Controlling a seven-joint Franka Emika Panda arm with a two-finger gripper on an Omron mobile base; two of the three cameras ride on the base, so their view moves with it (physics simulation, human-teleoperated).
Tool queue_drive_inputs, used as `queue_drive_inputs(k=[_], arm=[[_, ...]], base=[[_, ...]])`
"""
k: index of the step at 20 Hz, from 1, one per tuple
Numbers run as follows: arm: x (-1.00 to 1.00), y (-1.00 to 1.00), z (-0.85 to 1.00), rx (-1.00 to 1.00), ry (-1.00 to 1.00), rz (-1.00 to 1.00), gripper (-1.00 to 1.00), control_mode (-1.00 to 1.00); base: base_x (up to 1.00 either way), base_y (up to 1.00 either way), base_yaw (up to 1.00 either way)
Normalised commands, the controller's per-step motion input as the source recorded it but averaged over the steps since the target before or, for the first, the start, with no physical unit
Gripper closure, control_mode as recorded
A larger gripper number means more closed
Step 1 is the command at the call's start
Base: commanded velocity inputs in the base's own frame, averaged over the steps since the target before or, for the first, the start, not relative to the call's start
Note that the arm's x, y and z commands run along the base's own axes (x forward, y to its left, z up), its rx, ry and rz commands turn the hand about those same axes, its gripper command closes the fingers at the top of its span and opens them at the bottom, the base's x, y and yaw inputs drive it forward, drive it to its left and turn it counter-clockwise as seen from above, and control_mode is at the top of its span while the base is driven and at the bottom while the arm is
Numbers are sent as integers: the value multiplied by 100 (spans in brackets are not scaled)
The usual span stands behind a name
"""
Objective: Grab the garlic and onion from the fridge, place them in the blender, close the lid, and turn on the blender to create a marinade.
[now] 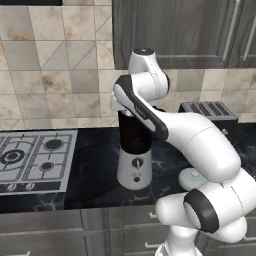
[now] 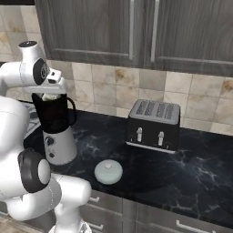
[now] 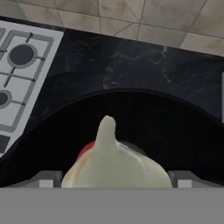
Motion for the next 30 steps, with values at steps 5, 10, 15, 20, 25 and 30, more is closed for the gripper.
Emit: queue_drive_inputs(k=[5, 10, 15, 20, 25, 30], arm=[[-9, 0, 9, 0, -1, 0, -100, -100], [-17, -4, 39, 0, -9, 0, -100, -100], [-86, -44, 26, 3, -13, 0, -100, -100], [-100, -95, -48, 11, -5, -4, -100, -100], [-77, -100, -75, 3, 0, -10, -100, -100], [-15, -94, -92, 0, 8, -15, -100, -100]], base=[[0, 0, 0], [0, 0, 0], [0, 0, 0], [0, 0, 0], [0, 0, 0], [0, 0, 0]])
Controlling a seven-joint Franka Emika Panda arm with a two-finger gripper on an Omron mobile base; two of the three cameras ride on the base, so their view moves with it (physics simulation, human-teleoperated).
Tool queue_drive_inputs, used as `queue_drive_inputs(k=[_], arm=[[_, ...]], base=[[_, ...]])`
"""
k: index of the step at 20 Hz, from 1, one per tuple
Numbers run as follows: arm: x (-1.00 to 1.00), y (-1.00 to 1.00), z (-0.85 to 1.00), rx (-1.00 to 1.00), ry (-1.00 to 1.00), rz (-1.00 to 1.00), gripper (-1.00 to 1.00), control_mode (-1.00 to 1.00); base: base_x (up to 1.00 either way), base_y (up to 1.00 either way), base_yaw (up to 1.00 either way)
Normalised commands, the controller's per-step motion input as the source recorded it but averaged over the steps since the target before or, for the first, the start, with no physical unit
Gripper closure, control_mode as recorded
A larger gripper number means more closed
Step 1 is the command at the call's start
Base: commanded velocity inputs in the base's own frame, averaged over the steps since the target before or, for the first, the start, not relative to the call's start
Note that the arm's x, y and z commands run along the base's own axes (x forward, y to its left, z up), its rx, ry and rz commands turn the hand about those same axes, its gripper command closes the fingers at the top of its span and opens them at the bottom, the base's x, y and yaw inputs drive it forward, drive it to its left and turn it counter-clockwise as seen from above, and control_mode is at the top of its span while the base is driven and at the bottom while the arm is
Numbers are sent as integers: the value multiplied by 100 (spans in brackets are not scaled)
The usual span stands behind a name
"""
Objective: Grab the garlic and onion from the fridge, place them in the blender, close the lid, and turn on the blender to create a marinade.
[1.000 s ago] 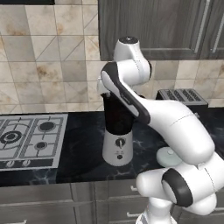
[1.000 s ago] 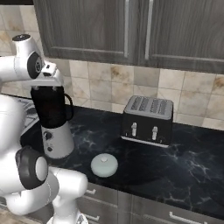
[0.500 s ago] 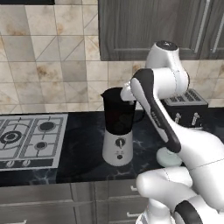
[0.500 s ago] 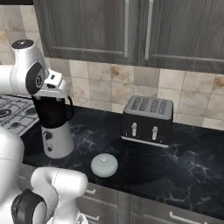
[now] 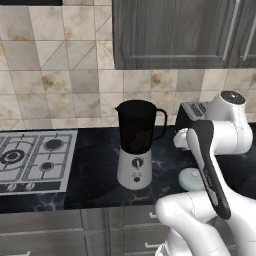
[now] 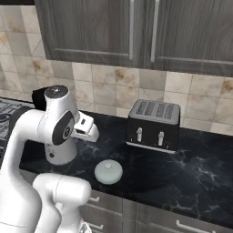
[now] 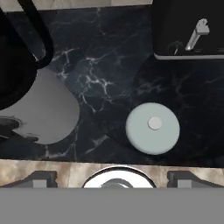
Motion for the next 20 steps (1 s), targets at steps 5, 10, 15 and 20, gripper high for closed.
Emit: queue_drive_inputs(k=[5, 10, 15, 20], arm=[[0, -77, -64, 0, 12, -12, -100, -100], [14, -41, -47, 0, 13, -2, -100, -100], [30, -14, -44, 0, 13, 0, -100, -100], [47, -4, -40, 0, 14, 0, -100, -100]], base=[[0, 0, 0], [0, 0, 0], [0, 0, 0], [0, 0, 0]])
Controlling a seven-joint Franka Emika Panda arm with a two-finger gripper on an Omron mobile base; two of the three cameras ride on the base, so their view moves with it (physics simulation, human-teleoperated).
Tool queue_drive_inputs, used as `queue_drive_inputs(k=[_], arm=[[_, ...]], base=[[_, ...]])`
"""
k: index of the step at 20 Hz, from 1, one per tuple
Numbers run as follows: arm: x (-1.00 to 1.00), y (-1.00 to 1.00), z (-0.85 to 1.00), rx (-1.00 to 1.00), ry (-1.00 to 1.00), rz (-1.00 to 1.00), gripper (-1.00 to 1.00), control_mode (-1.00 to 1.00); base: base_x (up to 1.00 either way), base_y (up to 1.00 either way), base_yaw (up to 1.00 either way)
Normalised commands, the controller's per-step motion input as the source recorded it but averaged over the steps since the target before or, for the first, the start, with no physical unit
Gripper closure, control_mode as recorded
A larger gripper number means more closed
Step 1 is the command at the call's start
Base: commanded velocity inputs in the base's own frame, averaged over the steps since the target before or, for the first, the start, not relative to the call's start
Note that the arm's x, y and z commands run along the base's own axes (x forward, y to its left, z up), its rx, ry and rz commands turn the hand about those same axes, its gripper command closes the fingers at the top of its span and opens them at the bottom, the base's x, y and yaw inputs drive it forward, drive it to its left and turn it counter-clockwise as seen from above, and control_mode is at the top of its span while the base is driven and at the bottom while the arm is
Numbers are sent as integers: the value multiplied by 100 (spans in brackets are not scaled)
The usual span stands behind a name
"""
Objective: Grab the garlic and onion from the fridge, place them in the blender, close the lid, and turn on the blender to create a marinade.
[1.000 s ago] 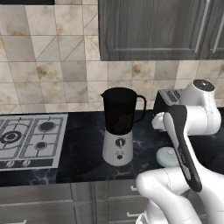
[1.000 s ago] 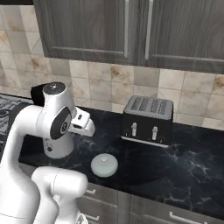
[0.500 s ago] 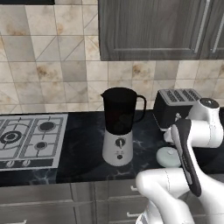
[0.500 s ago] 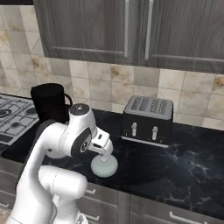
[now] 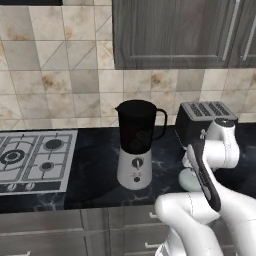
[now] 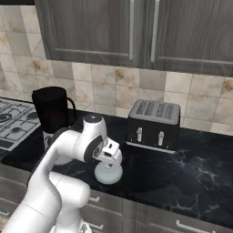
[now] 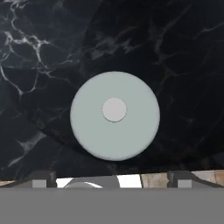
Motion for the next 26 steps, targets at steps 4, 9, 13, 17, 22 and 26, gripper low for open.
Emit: queue_drive_inputs(k=[4, 9, 13, 17, 22, 26], arm=[[47, -4, -44, 0, 13, 0, -100, -100], [34, -3, -45, 0, 9, 0, -100, -100], [28, -12, -35, 0, 4, 0, -100, -100], [15, -10, -28, 0, 1, 0, -100, -100], [2, -2, -29, 0, 0, 0, -100, -100], [-45, 1, -26, 0, -1, 0, -100, -100]], base=[[0, 0, 0], [0, 0, 0], [0, 0, 0], [0, 0, 0], [0, 0, 0], [0, 0, 0]])
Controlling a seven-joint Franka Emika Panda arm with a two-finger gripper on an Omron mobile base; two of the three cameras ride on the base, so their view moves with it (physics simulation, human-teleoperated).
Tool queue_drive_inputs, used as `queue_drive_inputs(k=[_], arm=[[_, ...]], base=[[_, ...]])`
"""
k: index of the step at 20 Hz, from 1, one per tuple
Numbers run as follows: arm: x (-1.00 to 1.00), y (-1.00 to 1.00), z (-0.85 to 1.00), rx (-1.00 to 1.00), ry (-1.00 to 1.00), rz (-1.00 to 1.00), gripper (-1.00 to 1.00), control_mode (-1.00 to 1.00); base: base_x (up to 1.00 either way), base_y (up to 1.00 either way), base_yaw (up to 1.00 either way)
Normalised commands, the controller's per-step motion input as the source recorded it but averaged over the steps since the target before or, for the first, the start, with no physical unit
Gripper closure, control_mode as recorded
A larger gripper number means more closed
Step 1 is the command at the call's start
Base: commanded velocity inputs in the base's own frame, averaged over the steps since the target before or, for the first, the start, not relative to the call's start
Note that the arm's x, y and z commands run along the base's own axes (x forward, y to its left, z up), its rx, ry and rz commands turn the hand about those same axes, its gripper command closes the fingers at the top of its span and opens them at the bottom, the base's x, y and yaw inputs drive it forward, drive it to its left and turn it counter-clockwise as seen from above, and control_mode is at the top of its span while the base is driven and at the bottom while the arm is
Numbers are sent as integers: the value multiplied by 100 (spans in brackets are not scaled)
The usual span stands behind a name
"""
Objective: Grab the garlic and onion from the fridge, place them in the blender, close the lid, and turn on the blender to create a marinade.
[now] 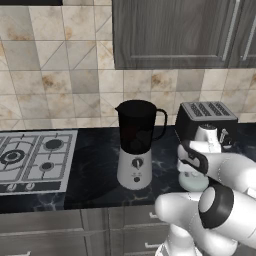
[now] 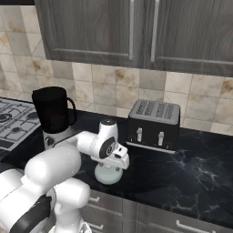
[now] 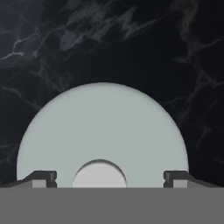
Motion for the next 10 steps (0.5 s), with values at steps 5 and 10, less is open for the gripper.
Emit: queue_drive_inputs(k=[5, 10], arm=[[-14, 0, -25, 0, 0, 0, -100, -100], [0, 0, -22, 0, 0, 0, -100, -100]], base=[[0, 0, 0], [0, 0, 0]])
